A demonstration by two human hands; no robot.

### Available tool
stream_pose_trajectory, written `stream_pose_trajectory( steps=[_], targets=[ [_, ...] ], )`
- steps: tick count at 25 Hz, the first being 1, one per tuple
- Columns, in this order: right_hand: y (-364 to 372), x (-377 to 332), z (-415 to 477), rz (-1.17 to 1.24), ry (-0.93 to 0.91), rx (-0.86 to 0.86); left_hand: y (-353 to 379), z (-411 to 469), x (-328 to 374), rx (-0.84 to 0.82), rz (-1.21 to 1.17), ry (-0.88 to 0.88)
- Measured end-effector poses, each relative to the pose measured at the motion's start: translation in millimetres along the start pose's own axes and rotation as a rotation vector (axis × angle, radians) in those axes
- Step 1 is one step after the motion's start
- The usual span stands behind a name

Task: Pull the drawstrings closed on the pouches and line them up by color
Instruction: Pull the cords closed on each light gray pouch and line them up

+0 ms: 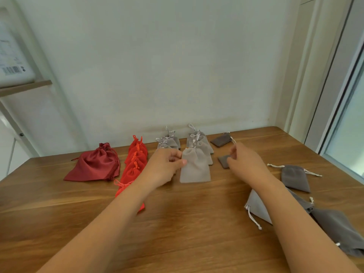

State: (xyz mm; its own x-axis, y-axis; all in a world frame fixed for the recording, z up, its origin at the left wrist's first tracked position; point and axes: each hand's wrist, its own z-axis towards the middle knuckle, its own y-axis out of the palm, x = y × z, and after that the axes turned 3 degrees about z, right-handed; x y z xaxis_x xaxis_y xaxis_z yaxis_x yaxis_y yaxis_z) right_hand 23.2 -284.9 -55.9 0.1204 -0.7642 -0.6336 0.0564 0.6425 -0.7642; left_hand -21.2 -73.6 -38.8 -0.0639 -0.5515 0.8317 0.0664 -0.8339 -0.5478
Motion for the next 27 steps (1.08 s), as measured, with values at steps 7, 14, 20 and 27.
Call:
stream_pose_trajectory(
  steps=[7,14,20,27],
  targets=[
    [4.3,19.2,12.0,-0.221,0.137,-0.09,29.2,62.7,-10.8,-0.038,0.247,-0.076],
    [-0.8,19.1,12.7,-0.221,0.132,-0.131,40.4,61.0,-8.4,0.091,0.642,-0.043],
    [-26.0,21.4,11.6,-0.121,0.132,0.022,61.4,22.8,24.4,0.08,0.593,0.046],
    [-18.9,29.6,14.5,-0.191,0.146,-0.16,121.1,-12.7,56.7,-0.484,0.401,0.013]
  ],
)
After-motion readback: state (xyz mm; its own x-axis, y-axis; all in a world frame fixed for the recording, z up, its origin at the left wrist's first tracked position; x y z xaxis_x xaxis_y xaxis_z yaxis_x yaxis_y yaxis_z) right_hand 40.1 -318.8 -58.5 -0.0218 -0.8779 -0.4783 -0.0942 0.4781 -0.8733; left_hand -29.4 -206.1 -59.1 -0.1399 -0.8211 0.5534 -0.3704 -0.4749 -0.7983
